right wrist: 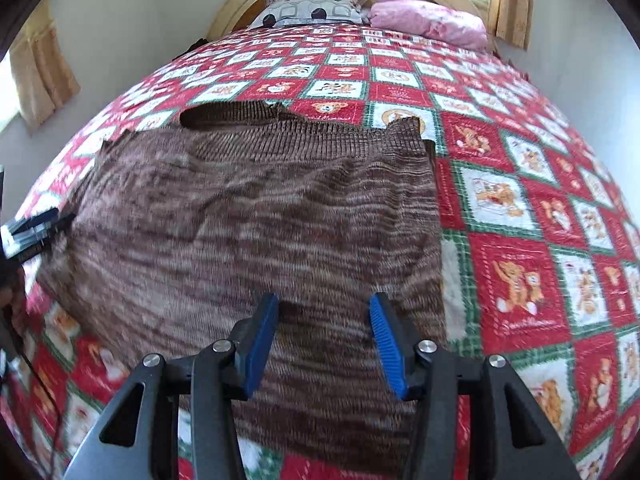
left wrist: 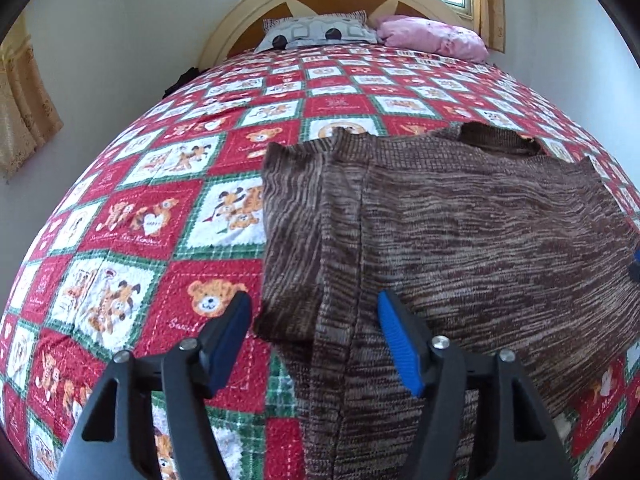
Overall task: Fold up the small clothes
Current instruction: 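Lay the folded hem on the sweater and open both tools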
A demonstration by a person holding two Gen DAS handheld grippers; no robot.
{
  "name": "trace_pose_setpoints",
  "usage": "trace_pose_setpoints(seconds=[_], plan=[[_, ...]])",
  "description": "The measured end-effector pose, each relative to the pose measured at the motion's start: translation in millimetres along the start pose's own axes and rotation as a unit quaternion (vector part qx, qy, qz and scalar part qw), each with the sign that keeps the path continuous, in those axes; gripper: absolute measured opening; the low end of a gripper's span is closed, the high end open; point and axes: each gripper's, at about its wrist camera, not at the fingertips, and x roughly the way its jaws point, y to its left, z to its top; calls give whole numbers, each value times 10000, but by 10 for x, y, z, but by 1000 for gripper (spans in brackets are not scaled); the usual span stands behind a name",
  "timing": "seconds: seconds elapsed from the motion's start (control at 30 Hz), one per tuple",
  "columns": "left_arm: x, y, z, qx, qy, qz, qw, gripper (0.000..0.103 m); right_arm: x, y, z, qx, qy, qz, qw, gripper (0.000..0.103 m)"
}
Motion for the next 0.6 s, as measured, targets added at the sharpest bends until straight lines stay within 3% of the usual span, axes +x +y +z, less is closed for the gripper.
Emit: trace_pose_setpoints(seconds=[0.6], plan=[[-16, 255, -172, -554, 112, -248, 9981, 86, -79, 110, -280, -16, -105, -132, 9999, 51]])
